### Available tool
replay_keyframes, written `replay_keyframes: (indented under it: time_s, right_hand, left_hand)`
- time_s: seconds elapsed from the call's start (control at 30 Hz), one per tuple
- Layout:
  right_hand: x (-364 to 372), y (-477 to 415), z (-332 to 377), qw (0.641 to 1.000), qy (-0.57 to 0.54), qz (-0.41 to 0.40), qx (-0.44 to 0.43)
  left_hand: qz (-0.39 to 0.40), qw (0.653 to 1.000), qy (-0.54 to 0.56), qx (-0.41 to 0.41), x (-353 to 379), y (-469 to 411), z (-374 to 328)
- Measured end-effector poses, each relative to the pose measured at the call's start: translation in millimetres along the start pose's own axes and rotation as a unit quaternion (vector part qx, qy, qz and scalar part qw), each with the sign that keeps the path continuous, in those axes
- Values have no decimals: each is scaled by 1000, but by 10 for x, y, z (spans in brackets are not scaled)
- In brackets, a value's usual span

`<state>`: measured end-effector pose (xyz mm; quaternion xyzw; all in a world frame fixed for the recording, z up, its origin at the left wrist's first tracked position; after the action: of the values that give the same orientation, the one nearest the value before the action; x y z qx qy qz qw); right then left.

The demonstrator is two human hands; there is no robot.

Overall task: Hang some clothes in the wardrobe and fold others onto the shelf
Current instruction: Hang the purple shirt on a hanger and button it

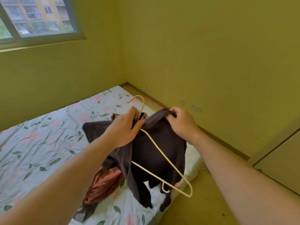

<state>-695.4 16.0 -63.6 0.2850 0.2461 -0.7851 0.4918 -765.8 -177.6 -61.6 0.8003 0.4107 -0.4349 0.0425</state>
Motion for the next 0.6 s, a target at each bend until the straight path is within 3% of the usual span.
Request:
replay_keyframes:
  time_s: [0.1, 0.23, 0.37, 0.5, 0.6]
  right_hand:
    - [-124, -3, 241, 998, 46, 7, -49]
    - [-49, 11, 330, 998, 13, 31, -55]
    - [15, 77, 173, 995, 17, 74, -59]
    - [-37, 159, -246, 983, 115, 140, -12]
    - [-3, 184, -389, 973, 185, 138, -26]
  left_hand:
    - [21, 999, -38, 4, 19, -48, -53]
    - [46, 991, -115, 53, 128, -106, -218]
    - [67, 990, -123, 15, 89, -129, -212]
    - [49, 983, -175, -27, -164, -114, -123]
    - [49, 977, -208, -15, -206, -97, -141]
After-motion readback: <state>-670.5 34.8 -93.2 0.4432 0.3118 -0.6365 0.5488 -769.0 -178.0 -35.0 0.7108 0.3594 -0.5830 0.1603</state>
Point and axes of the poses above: each hand's wrist, its own y-axis away from the middle knuckle, its own x-axis out of the palm, z = x × y, the point moved 5 cm from there along -y, towards the middle knuckle, and after that the axes turned 8 degrees about y, right-handed, at the moved point
